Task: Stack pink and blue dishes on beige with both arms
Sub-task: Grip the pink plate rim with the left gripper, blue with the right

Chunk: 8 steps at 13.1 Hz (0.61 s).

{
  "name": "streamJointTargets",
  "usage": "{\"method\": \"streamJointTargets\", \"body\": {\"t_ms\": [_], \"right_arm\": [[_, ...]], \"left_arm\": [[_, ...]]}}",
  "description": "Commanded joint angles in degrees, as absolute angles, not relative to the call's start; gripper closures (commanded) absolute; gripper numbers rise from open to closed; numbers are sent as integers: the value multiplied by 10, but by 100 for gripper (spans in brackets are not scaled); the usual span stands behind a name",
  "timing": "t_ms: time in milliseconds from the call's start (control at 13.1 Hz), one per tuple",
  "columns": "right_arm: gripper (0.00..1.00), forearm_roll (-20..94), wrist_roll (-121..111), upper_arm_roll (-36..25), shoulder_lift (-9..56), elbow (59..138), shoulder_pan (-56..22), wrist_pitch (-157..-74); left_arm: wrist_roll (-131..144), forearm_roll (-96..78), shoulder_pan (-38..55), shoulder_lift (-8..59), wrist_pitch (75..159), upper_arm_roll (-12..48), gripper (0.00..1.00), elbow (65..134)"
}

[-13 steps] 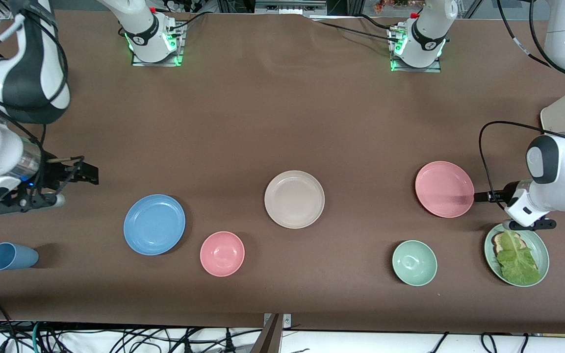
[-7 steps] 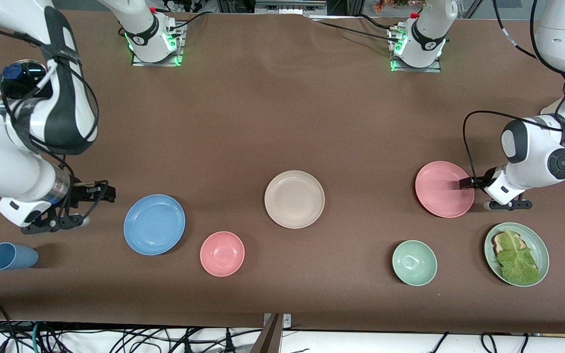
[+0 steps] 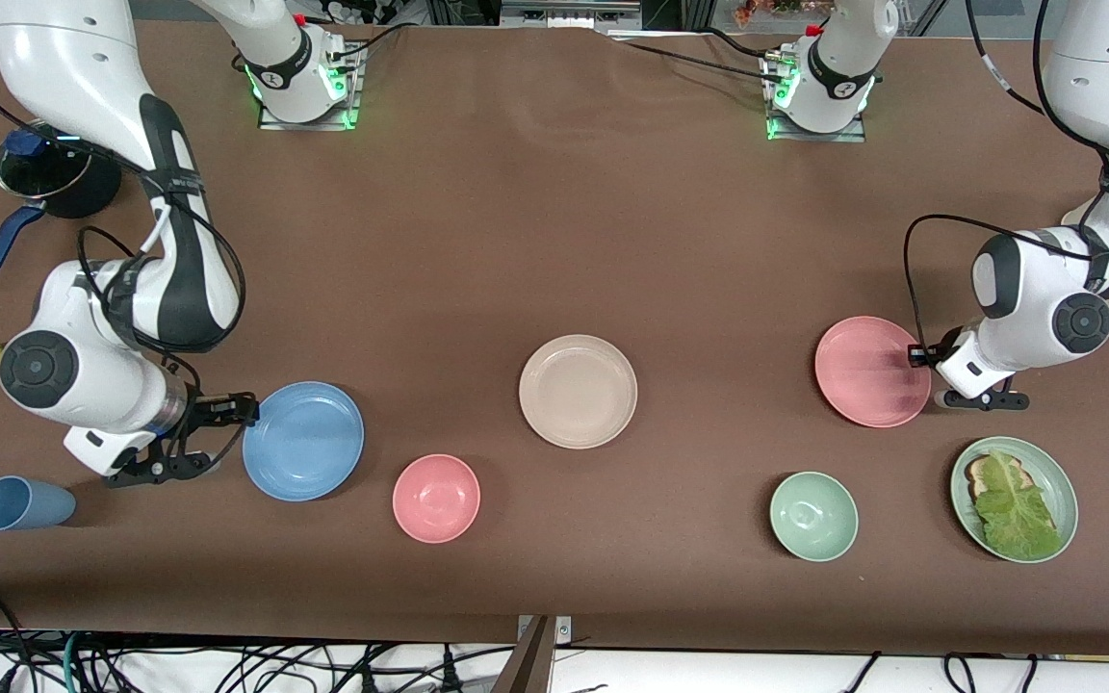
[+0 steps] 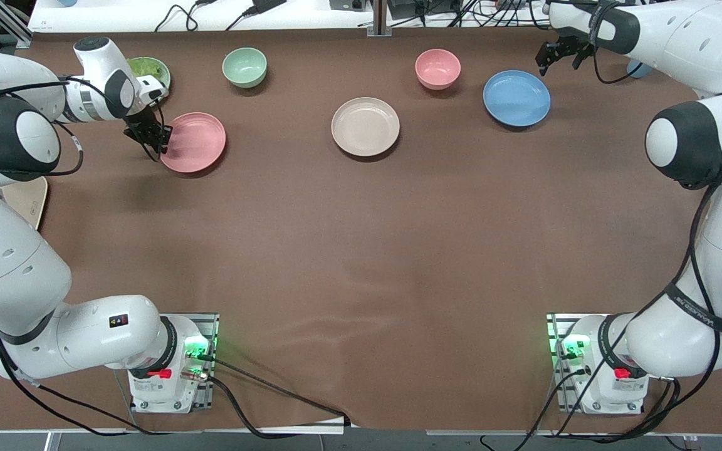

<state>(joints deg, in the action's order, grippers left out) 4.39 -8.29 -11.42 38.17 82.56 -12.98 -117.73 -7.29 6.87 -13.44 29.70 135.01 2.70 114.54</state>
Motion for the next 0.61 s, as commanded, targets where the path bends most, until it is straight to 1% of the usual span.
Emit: {"method": "streamJointTargets", "body": {"t_ms": [0, 76, 229, 382, 458, 535], "right_arm": [[0, 71, -91, -114, 407, 825, -122, -1199], [0, 71, -91, -114, 412, 832, -121, -1205], [0, 72, -97, -114, 412, 854, -120, -1227], [0, 73, -111, -113, 413, 868, -113, -1242], [0, 77, -112, -113, 414, 874, -112, -1249], [0, 88, -114, -113, 415, 880, -110, -1252]], "left_arm": [[-74, 85, -133, 295, 1328, 26, 100, 1130], [-71, 85, -128, 295, 1289, 27, 100, 1102], [-68, 76, -111, 291, 1182, 28, 100, 1037], [-46, 63, -104, 284, 1058, 60, 100, 965], [-18, 62, -104, 278, 1010, 84, 100, 942], [24, 59, -104, 276, 986, 114, 100, 927]]}}
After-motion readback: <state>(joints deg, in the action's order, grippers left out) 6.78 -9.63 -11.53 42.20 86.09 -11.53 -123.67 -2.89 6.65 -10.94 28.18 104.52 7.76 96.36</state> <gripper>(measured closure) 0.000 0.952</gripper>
